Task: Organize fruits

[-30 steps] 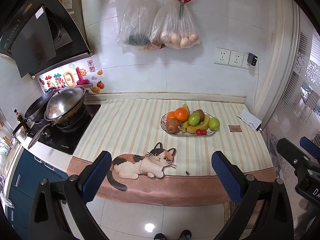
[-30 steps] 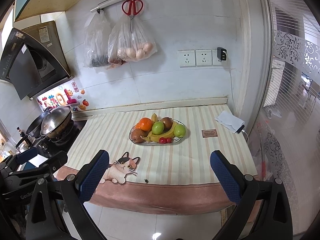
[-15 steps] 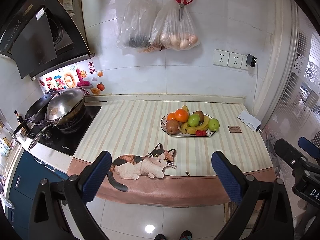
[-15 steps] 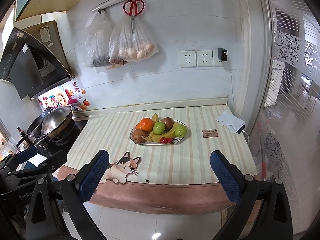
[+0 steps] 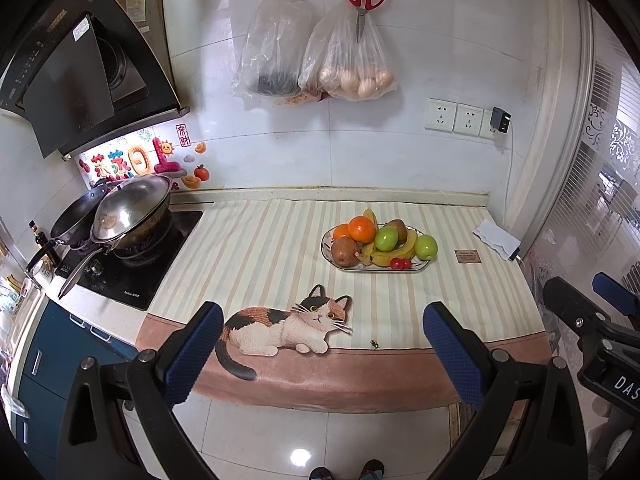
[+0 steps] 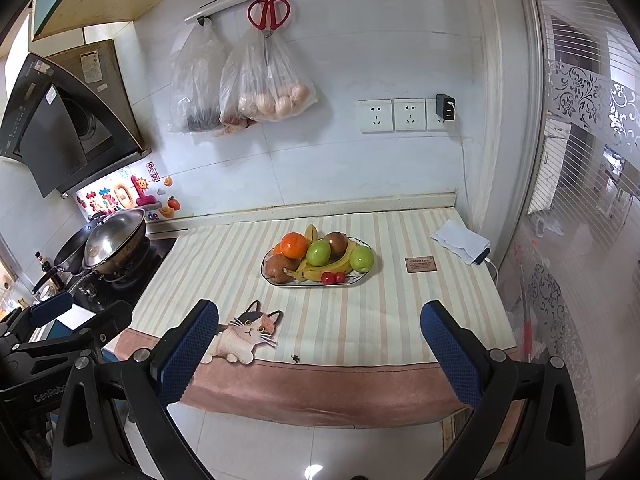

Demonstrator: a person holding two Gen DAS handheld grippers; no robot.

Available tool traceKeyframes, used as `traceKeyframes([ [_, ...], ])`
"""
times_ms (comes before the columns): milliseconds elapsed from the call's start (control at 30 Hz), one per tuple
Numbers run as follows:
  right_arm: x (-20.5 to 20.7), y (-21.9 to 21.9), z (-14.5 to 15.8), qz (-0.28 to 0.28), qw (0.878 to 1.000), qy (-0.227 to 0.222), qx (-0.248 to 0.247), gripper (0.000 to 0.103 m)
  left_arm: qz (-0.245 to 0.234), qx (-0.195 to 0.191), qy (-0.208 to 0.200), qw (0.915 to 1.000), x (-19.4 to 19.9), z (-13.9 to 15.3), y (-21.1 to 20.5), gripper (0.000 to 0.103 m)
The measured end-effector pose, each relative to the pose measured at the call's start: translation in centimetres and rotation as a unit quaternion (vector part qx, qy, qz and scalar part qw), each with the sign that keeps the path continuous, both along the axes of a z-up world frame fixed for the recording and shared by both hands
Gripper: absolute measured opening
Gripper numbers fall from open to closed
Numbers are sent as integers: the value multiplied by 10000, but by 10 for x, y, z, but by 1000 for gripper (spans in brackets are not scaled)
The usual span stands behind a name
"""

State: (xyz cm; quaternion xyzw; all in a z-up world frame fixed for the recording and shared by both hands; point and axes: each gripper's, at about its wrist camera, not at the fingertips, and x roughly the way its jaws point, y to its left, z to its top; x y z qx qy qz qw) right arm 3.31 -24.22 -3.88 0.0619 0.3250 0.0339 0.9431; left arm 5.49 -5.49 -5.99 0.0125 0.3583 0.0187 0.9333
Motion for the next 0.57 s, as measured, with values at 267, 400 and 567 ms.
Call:
traceKeyframes([
  [267,-3,1,0,-13,10000,-23,2,103,23,7,-35,10000,-7,4,-3,102],
  [400,-2,2,1,-27,10000,-24,-16,103,28,9,-62,10000,-9,4,-3,102],
  [567,-3,4,2,-38,10000,-36,-24,103,55,3,-131,9999,-11,7,0,102],
])
